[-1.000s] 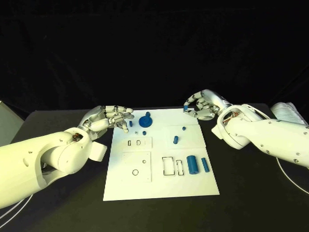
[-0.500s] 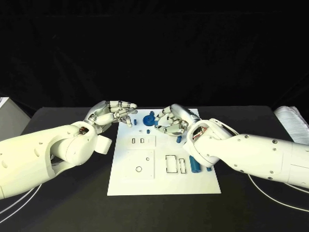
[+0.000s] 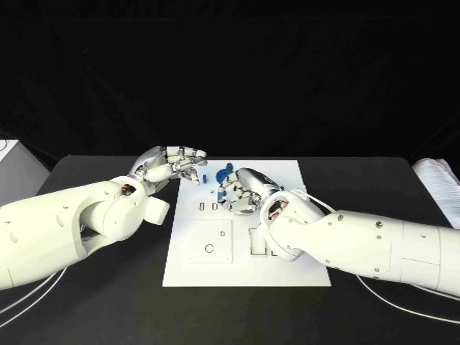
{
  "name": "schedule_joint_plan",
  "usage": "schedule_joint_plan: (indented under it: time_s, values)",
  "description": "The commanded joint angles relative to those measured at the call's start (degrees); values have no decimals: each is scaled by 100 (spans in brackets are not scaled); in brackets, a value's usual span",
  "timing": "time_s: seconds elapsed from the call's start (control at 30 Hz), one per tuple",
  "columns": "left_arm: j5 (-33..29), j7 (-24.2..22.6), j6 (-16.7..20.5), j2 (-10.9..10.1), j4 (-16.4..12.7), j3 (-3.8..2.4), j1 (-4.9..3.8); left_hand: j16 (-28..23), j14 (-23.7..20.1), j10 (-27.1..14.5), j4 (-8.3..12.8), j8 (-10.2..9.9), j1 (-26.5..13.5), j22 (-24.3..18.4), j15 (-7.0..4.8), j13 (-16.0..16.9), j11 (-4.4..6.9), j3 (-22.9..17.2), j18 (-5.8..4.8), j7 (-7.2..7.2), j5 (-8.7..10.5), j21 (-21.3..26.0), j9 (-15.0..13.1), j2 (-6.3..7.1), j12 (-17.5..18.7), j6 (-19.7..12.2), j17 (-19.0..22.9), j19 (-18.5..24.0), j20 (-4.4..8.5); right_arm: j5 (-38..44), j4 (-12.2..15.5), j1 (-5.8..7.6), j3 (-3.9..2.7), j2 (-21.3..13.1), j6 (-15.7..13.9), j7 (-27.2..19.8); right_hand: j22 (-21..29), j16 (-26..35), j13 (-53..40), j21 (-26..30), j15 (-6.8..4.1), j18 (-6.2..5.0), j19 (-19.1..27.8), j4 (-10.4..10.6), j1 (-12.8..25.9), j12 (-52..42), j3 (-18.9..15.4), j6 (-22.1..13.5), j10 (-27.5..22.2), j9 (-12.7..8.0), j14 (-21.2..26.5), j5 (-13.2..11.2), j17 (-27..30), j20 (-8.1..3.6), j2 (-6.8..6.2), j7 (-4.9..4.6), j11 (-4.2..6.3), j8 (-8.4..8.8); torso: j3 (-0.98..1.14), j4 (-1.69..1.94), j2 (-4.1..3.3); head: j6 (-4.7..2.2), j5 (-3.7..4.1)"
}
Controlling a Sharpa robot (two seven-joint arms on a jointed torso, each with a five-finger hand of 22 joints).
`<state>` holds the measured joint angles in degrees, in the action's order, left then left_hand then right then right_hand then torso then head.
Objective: Assemble the parts on the task board
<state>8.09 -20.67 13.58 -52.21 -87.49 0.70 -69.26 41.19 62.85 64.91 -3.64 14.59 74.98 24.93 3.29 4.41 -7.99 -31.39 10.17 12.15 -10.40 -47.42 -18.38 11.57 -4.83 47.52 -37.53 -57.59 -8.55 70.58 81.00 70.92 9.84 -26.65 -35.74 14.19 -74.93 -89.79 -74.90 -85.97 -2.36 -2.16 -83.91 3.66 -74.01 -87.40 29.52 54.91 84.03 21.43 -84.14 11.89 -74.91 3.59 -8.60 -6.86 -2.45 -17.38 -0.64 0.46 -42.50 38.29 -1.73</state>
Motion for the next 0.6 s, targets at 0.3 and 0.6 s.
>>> schedule_joint_plan:
  time_s: [0.3,0.6]
  values:
    - [-24,-79,-72,11,1,-1,-2,-22,-3,-34,23,-16,-3,-6,12,5,1,11,37,2,37,-20,-4,-32,-17,-25,-1,29,-1,576,-142,-134,7,185,-5,195,-1091,-12,-1216,34,38,90,-425,2,39,7,37,-33,270,84,-582,33,-1491,8,-10,-8,12,-22,9,12,-14,45,-32]
    - [-24,-74,-78,17,0,0,-2,-22,-3,-34,23,-16,-3,-6,12,5,1,11,37,2,37,-20,-4,-32,-17,-25,-1,29,-1,581,-269,-187,17,244,70,188,-1084,-12,-1213,41,43,88,-422,1,49,9,34,-39,267,85,-582,33,-1490,13,-22,-13,7,-26,19,-2,-14,77,-79]
